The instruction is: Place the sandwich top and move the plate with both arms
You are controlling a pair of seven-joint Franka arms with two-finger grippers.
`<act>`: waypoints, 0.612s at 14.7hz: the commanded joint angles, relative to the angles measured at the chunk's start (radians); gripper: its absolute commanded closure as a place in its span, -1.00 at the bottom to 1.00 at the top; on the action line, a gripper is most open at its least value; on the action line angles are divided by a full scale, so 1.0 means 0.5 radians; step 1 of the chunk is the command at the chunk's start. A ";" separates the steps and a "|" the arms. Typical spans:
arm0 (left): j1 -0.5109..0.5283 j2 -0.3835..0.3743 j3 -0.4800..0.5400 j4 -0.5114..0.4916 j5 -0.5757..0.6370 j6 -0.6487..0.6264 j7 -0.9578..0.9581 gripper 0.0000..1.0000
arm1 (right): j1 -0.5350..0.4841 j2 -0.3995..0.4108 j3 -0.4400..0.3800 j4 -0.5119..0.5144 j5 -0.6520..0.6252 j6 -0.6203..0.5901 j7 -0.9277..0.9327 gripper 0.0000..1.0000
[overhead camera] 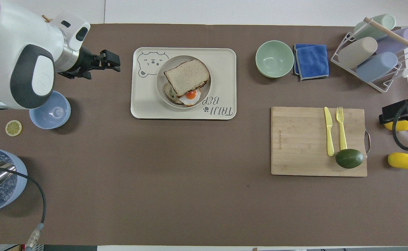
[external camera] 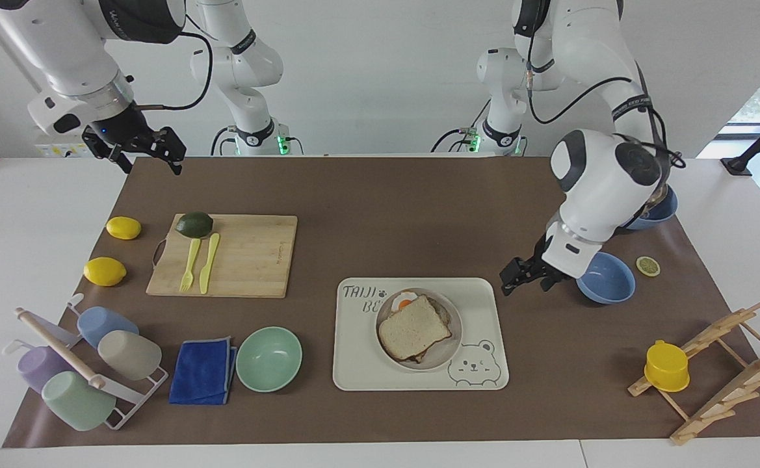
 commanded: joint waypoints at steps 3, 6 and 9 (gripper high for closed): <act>0.023 -0.403 0.073 -0.047 0.166 -0.410 0.016 -1.00 | -0.018 -0.010 0.015 0.009 -0.017 0.008 -0.051 -1.00; 0.020 -0.559 0.064 -0.056 0.264 -0.699 0.019 -1.00 | -0.018 -0.010 0.019 0.009 -0.017 0.005 -0.051 -1.00; 0.023 -0.688 0.048 -0.093 0.268 -0.969 0.022 -1.00 | -0.018 -0.010 0.019 0.012 -0.017 0.008 -0.051 -1.00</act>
